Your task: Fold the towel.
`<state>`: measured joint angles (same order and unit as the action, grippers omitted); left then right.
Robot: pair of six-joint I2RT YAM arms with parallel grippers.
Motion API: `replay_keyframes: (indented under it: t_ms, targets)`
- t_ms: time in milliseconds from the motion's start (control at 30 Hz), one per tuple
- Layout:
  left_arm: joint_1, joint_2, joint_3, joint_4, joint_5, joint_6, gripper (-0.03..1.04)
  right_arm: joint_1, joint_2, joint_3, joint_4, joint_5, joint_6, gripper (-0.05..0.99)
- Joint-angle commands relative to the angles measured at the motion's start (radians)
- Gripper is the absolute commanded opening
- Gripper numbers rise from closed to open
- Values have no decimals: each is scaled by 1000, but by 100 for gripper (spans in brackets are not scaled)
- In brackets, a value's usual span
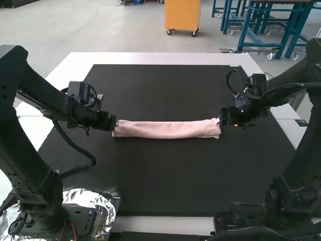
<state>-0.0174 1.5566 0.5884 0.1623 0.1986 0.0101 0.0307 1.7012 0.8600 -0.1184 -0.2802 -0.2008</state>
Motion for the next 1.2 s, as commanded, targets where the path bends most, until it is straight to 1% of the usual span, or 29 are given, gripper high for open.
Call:
replay_keyframes:
  t_ms: [0, 33, 133, 200, 633, 667, 700, 800, 833, 867, 900, 933, 967, 1067, 1133, 1167]
  targets:
    - [28, -47, 68, 16, 10, -29, 98, 14, -17, 37, -7, 13, 18, 92]
    - [37, -50, 82, 11, 16, -42, 97, 23, -17, 37, -7, 13, 20, 92]
    - [47, -53, 116, -3, 33, -59, 97, 51, -11, 36, -7, 15, 31, 91]
    - [42, -53, 128, -7, 32, -59, 97, 66, 0, 34, -9, 15, 34, 91]
    - [47, -58, 133, -7, 30, -58, 97, 124, 98, 34, 2, 21, 40, 91]
    - [42, -61, 129, 9, 28, -61, 97, 152, 126, 36, 19, 19, 47, 85]
    - [42, -59, 131, 9, 28, -61, 97, 153, 127, 36, 19, 19, 47, 84]
    - [40, -61, 128, 11, 28, -68, 97, 163, 141, 33, 22, 10, 51, 63]
    - [40, -59, 128, 9, 28, -70, 97, 164, 150, 31, 22, -1, 51, 56]
    - [40, -59, 128, 9, 28, -70, 97, 164, 158, 28, 22, -10, 51, 46]
    - [40, -61, 128, 8, 28, -70, 97, 164, 163, 28, 22, -28, 49, 30]
    - [40, -59, 126, 8, 28, -70, 97, 163, 164, 28, 22, -33, 44, 7]
    - [40, -61, 126, 9, 27, -68, 97, 158, 163, 28, 20, -40, 40, -2]
    - [40, -61, 126, 13, 27, -67, 96, 143, 141, 31, -10, -65, 38, -2]
    - [40, -66, 126, 22, 25, -59, 95, 110, 98, 34, -20, -62, 37, -2]
    - [40, -69, 126, 42, 21, -55, 95, 83, 66, 34, -21, -60, 37, -2]
